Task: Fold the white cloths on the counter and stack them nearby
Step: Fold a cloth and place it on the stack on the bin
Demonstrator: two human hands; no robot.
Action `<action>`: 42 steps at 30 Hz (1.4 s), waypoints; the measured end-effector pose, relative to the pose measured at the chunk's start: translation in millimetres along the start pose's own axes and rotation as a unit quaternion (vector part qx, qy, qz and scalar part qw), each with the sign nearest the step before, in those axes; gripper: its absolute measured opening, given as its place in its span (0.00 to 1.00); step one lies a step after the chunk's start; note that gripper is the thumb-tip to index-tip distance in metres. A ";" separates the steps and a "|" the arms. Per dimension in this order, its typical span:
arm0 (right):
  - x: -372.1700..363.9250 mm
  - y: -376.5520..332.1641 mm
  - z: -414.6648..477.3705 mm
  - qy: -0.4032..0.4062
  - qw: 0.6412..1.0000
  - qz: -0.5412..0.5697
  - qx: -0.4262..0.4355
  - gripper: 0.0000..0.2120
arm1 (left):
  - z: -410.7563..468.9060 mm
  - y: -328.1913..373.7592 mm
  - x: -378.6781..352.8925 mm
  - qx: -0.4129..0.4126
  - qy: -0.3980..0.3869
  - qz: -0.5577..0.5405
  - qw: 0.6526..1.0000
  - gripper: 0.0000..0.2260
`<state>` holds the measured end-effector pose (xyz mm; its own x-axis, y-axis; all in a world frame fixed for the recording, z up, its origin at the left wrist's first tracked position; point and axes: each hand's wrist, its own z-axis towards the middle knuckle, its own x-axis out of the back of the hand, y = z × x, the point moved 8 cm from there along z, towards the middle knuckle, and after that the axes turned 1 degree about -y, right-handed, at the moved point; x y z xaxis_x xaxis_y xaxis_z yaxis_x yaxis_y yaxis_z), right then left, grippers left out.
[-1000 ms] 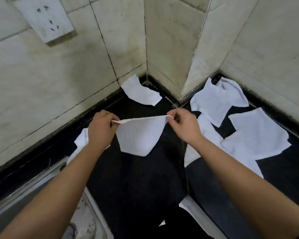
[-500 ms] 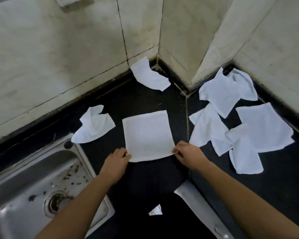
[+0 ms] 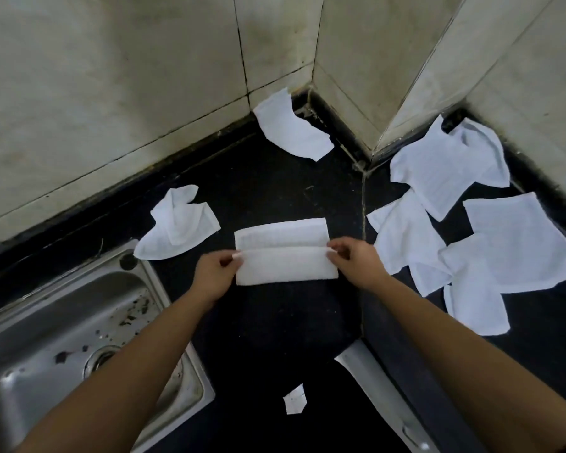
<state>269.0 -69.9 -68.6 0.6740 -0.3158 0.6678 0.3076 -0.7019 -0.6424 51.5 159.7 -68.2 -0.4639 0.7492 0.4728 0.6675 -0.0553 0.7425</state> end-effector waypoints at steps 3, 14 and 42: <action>5.2 -0.9 32.6 0.051 0.995 0.070 -0.049 0.07 | 22.0 -2.3 0.1 0.070 0.062 -0.101 0.990 0.08; -2.7 8.3 85.5 0.074 0.991 0.077 -0.081 0.09 | 63.4 -19.7 -5.4 0.117 0.160 -0.075 0.977 0.10; -15.2 28.1 22.5 -0.100 0.924 0.269 -0.251 0.07 | 5.6 -1.5 -82.2 -0.172 -0.016 0.399 0.900 0.32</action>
<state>282.6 -70.4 -105.2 0.7649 -0.6165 0.1865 -0.4254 -0.7009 -0.5725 91.9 101.8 -110.8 0.1046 0.3983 0.9113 0.5575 -0.7823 0.2779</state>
